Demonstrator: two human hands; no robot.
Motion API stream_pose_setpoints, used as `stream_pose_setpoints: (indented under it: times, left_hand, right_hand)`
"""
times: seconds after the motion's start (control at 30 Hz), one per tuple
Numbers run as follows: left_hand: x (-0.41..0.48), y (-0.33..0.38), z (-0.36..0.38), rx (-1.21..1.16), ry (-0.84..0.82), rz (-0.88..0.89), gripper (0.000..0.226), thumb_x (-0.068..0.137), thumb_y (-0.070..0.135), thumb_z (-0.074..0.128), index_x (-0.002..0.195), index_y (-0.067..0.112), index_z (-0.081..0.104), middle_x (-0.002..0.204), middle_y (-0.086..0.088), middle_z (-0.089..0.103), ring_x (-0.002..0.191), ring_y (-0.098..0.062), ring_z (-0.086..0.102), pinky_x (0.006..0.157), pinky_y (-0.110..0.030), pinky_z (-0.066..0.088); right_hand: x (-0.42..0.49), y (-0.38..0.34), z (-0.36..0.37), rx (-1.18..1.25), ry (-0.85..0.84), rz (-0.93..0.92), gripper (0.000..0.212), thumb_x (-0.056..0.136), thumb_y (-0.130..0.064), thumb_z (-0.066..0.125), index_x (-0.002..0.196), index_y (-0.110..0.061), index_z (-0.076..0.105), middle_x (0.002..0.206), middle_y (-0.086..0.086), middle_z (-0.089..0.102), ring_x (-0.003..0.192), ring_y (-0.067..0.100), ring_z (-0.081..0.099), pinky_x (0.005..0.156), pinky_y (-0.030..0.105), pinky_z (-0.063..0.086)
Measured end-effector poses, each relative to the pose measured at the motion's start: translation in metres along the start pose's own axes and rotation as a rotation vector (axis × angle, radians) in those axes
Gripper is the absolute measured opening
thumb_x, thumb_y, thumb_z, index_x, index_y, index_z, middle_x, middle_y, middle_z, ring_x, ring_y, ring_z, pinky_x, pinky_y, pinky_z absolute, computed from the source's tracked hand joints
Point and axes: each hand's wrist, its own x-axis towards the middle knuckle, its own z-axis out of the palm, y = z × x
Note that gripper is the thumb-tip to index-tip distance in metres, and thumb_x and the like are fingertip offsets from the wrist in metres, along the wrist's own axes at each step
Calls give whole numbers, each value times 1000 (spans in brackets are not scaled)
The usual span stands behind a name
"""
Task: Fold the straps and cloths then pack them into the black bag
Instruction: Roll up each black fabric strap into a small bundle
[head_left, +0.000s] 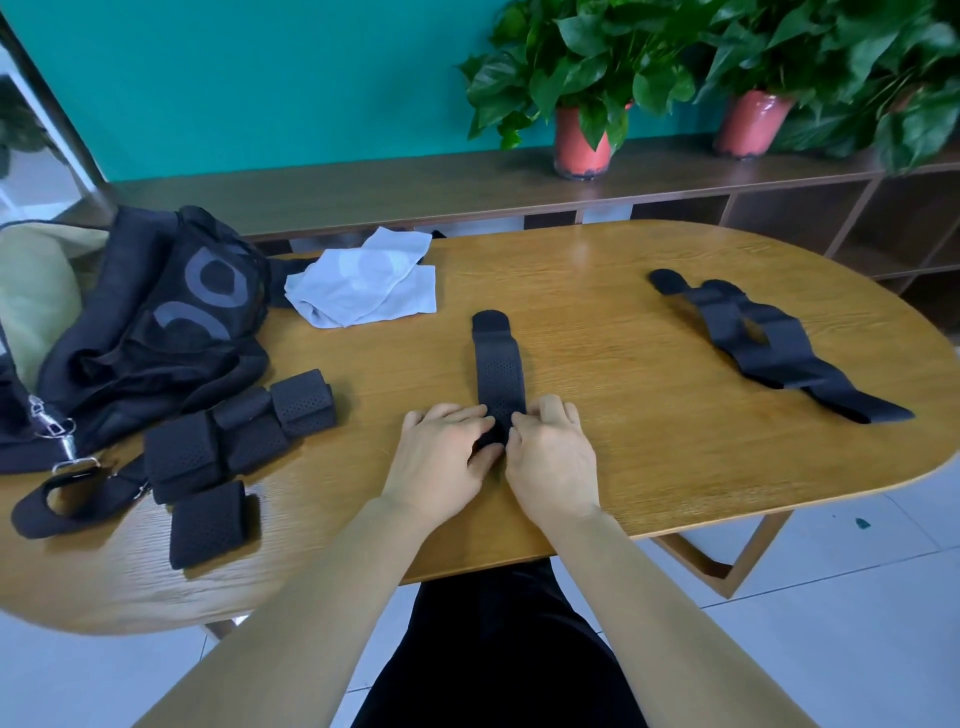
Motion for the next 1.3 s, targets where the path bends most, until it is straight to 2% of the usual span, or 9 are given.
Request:
stream_pose_setpoints:
  times: [0.1, 0.2, 0.33, 0.43, 0.53, 0.6, 0.67, 0.73, 1.3]
  left_hand:
    - [3, -8, -6, 66, -14, 87, 35, 98, 40, 46, 123, 23, 64, 131, 8, 60, 124, -11, 47, 95, -30, 24]
    - [-2, -14, -10, 48, 81, 102, 43, 96, 49, 38, 102, 23, 71, 98, 9, 72, 98, -14, 60, 85, -30, 26]
    - [-14, -7, -12, -110, 141, -39, 56, 91, 60, 27, 101, 24, 69, 80, 7, 69, 77, -17, 62, 79, -33, 35]
    - [-20, 2, -14, -278, 145, -136, 47, 90, 54, 52, 118, 19, 65, 92, 3, 72, 85, -15, 66, 79, -35, 51]
    - [-18, 5, -13, -406, 154, -222, 40, 88, 26, 68, 126, 17, 60, 95, 4, 71, 89, -11, 66, 82, -31, 53]
    - [-13, 5, -9, -383, 153, -269, 24, 88, 18, 66, 112, 12, 65, 92, 1, 71, 86, -14, 66, 79, -33, 54]
    - [-7, 4, -7, -340, 141, -290, 10, 89, 19, 64, 91, 10, 65, 84, 0, 70, 77, -15, 64, 72, -36, 54]
    - [-2, 3, -4, -295, 133, -296, 17, 90, 22, 62, 80, 9, 62, 74, -1, 66, 68, -17, 60, 65, -39, 52]
    - [18, 7, -9, -61, -44, -383, 37, 97, 32, 52, 62, 19, 45, 66, 2, 50, 60, -13, 48, 52, -23, 31]
  right_hand:
    - [-1, 3, -10, 34, -169, -34, 23, 81, -17, 58, 91, -2, 72, 118, 10, 62, 107, 28, 52, 79, 33, 51]
    - [-4, 8, -23, 95, -268, -54, 39, 82, -20, 55, 116, -6, 65, 124, 2, 61, 117, 18, 44, 94, 28, 43]
    - [-8, 4, -28, 194, -186, 1, 25, 90, -15, 54, 112, -13, 67, 100, 0, 68, 101, 17, 51, 77, 24, 41]
    - [-5, 0, -22, 211, -129, 90, 15, 93, -18, 54, 98, -12, 66, 78, 3, 63, 83, 20, 53, 64, 29, 40]
    - [0, -3, -13, 191, -72, 153, 16, 93, -21, 54, 91, -9, 65, 77, 7, 63, 76, 23, 55, 60, 31, 42]
    - [2, -8, -8, 163, -36, 175, 17, 93, -20, 56, 86, -7, 65, 77, 6, 63, 75, 24, 54, 58, 28, 36]
    - [4, -12, -4, 128, 1, 184, 17, 92, -18, 57, 83, -5, 65, 78, 8, 63, 76, 25, 54, 59, 26, 32]
    - [6, -14, -1, 93, 7, 195, 18, 92, -18, 57, 83, -5, 66, 80, 9, 63, 78, 26, 55, 60, 26, 32]
    - [15, -14, 1, -129, -115, 176, 29, 99, -31, 44, 106, -10, 63, 106, 7, 61, 99, 24, 55, 70, 27, 39]
